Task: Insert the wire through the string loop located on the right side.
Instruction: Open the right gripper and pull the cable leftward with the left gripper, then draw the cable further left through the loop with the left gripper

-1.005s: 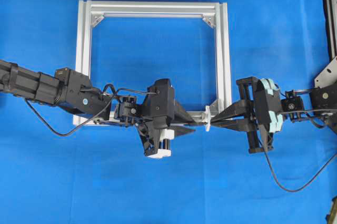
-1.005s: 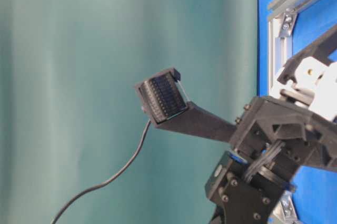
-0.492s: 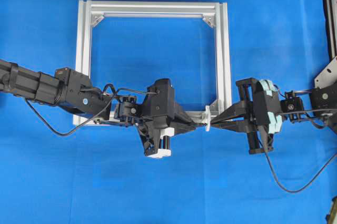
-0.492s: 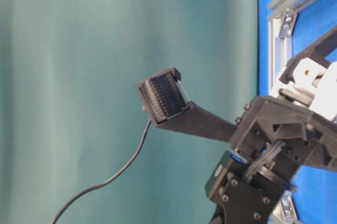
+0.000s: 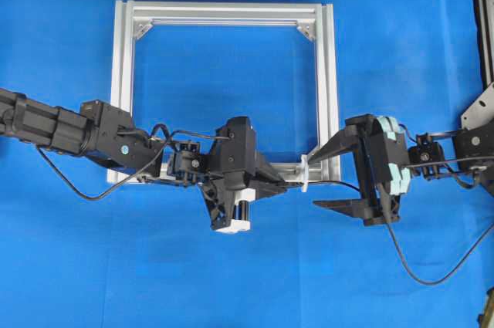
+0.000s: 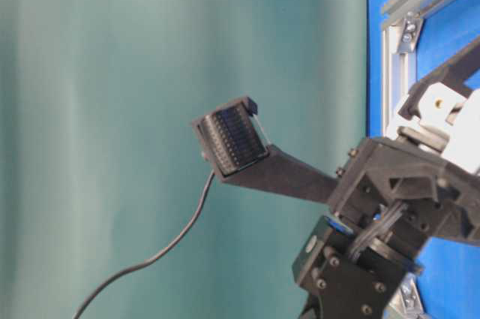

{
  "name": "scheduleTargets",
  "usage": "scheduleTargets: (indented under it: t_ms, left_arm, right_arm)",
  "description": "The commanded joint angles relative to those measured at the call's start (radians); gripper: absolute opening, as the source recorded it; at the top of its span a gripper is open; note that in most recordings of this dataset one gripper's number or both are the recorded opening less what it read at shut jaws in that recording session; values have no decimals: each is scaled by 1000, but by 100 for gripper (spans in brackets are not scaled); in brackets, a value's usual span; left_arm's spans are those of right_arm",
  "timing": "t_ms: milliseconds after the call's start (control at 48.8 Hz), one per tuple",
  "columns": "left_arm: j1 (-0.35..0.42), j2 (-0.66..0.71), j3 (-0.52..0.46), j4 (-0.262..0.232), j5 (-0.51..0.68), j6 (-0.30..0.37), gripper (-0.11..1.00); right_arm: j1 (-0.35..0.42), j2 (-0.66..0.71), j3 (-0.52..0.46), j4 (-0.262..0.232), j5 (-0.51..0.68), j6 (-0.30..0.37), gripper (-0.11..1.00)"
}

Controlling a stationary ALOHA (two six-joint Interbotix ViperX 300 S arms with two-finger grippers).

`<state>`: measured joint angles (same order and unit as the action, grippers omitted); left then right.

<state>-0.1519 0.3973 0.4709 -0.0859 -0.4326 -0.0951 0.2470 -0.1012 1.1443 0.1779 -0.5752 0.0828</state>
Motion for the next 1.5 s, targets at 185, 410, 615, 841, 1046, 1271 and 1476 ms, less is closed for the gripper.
scheduleTargets:
  t_ms: [185, 410, 615, 841, 1046, 1271, 1476]
  left_arm:
    - [-3, -25, -9, 2, -3, 0, 8]
    - [-6, -103, 101, 2, -6, 0, 8]
    - [-15, -244, 279, 2, -32, -2, 8]
    - [-18, -344, 451, 2, -52, -3, 8]
    - [-20, -408, 575, 2, -74, -5, 8]
    - [-20, -512, 709, 0, -86, -31, 8]
    - [-40, -653, 828, 0, -91, -83, 8]
  right_arm:
    - [-2, -8, -14, 12, 9, 0, 93]
    - [-2, -8, -14, 12, 12, -2, 93]
    - [-2, -9, -12, 12, 14, -5, 93]
    - [-2, -9, -17, 12, 14, -3, 93]
    - [-2, -9, -25, 12, 14, -2, 93]
    - [-2, -8, -29, 14, 14, -2, 93]
    - [-2, -8, -29, 12, 14, 0, 93]
